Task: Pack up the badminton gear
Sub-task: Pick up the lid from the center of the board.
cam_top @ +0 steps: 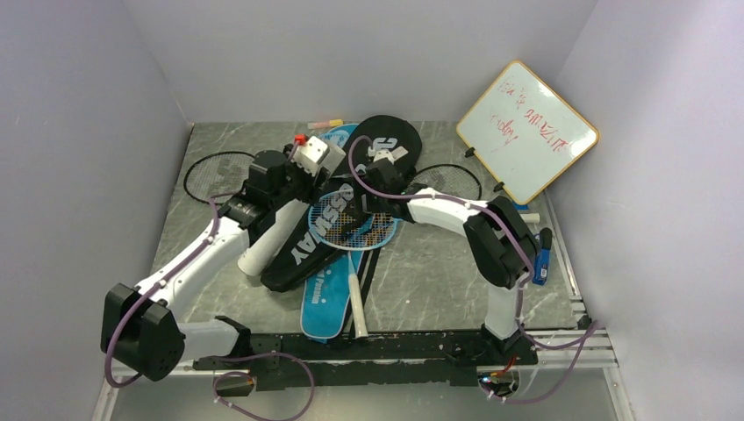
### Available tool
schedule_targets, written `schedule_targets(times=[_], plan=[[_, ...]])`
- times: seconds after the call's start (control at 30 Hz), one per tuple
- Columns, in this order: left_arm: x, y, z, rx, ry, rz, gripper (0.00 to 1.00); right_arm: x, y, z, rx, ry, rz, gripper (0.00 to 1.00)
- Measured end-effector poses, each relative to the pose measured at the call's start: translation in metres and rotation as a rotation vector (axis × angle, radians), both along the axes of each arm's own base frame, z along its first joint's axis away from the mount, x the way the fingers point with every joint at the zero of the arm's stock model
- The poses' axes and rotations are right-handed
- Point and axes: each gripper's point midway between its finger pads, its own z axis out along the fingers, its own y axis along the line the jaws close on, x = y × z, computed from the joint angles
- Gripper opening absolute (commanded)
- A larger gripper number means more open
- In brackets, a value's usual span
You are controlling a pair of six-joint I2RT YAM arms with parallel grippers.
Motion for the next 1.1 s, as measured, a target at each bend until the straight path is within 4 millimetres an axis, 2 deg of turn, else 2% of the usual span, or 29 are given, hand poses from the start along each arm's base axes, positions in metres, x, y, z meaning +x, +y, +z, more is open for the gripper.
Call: schedule_targets(times=[0.27,0.37,0.5,0.77,0.9,1.1], plan=[[0.006,0.018,0.011,-0.004,-0.032,0.1,0.54,0.016,-0.01,-0.013,-0.101,-0.017,-0.07,0.79],[0.006,0.018,0.014,-0.009,-0.042,0.101,0.54,0.017,-0.01,-0.017,-0.121,-0.015,-0.071,0.75],[0.006,0.018,0.015,-0.009,-0.044,0.1,0.55,0.02,-0.008,-0.017,-0.124,-0.015,-0.07,0.65],[0.006,0.017,0.015,-0.011,-0.043,0.093,0.55,0.02,-0.007,-0.016,-0.122,-0.014,-0.068,0.62],[0.005,0.017,0.015,-0.012,-0.043,0.091,0.55,0.009,-0.013,-0.007,-0.115,-0.008,-0.059,0.63],[0.005,0.015,0.015,-0.015,-0.041,0.081,0.54,-0.029,-0.029,0.033,-0.037,-0.017,-0.023,0.64]])
